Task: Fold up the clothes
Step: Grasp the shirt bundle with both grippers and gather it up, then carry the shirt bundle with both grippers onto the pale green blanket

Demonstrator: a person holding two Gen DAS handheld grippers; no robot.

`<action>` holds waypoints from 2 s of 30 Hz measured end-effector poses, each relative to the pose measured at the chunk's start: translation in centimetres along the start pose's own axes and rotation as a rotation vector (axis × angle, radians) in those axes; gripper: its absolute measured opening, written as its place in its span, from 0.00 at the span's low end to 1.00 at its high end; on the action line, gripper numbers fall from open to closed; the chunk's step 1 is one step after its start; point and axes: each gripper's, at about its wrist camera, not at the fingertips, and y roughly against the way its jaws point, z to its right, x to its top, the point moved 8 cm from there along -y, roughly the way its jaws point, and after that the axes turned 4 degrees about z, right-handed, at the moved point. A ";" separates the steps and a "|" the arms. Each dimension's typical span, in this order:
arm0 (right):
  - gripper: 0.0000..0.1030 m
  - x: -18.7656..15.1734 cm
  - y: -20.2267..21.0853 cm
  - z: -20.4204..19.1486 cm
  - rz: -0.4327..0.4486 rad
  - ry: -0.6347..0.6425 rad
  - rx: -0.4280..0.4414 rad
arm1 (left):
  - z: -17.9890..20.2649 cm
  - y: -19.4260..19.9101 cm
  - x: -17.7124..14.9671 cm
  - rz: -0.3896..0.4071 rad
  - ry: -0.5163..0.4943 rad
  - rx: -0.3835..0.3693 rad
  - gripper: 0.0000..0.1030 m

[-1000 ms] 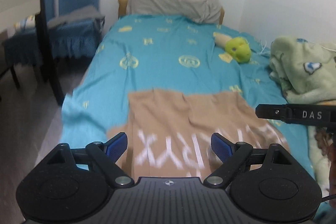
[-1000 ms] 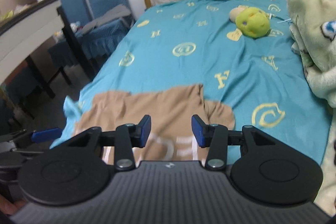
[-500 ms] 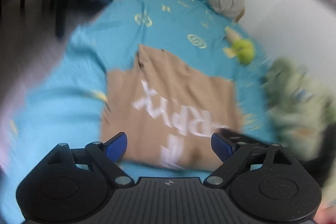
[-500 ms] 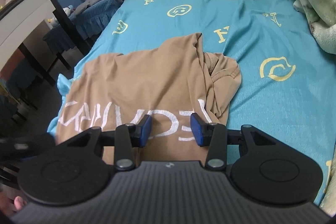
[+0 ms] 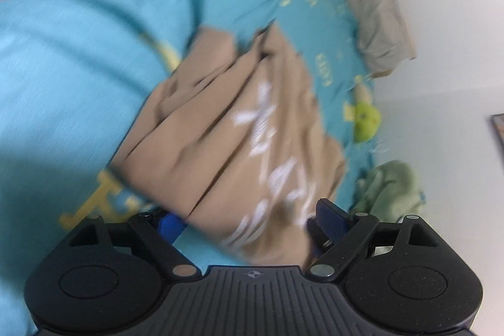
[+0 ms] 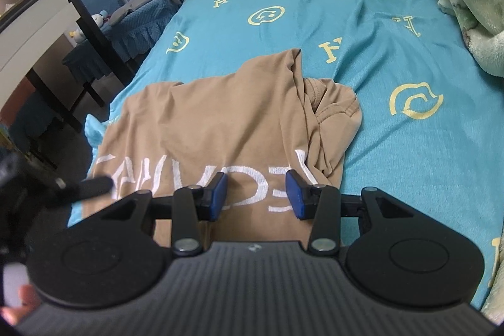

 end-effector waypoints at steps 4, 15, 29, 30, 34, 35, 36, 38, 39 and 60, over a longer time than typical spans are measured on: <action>0.42 0.2 0.1 0.5 0.006 -0.055 0.012 | 1.4 1.4 0.2 0.049 0.014 -0.138 0.85; 0.46 0.9 3.0 -0.1 0.047 -0.168 0.067 | -2.7 0.1 0.8 0.041 0.127 0.030 0.43; 0.89 -4.0 -0.1 -4.2 -0.205 -0.751 0.552 | -0.8 1.1 1.8 0.092 0.069 -0.024 0.18; 0.89 -4.4 -0.6 -3.7 -0.209 -0.808 0.555 | -0.9 1.2 1.7 0.091 0.068 -0.023 0.18; 0.89 -4.7 -0.6 -3.2 -0.209 -0.890 0.576 | -1.0 1.5 1.7 0.096 0.067 -0.031 0.17; 0.89 -5.0 -0.3 -3.5 -0.217 -0.894 0.581 | -1.0 1.6 1.7 0.100 0.067 -0.036 0.17; 0.91 -5.3 -0.1 -3.8 -0.226 -0.898 0.587 | -1.0 1.8 1.8 0.104 0.066 -0.041 0.17; 0.91 -5.8 0.0 -4.4 -0.249 -0.885 0.591 | -0.9 2.0 1.7 0.108 0.066 -0.049 0.17; 0.91 -5.9 -0.2 -4.7 -0.263 -0.866 0.589 | -0.8 2.1 1.7 0.110 0.067 -0.053 0.17; 0.32 -2.8 2.5 1.5 0.114 -0.828 0.255 | 2.4 3.7 1.9 0.122 0.056 -0.145 0.14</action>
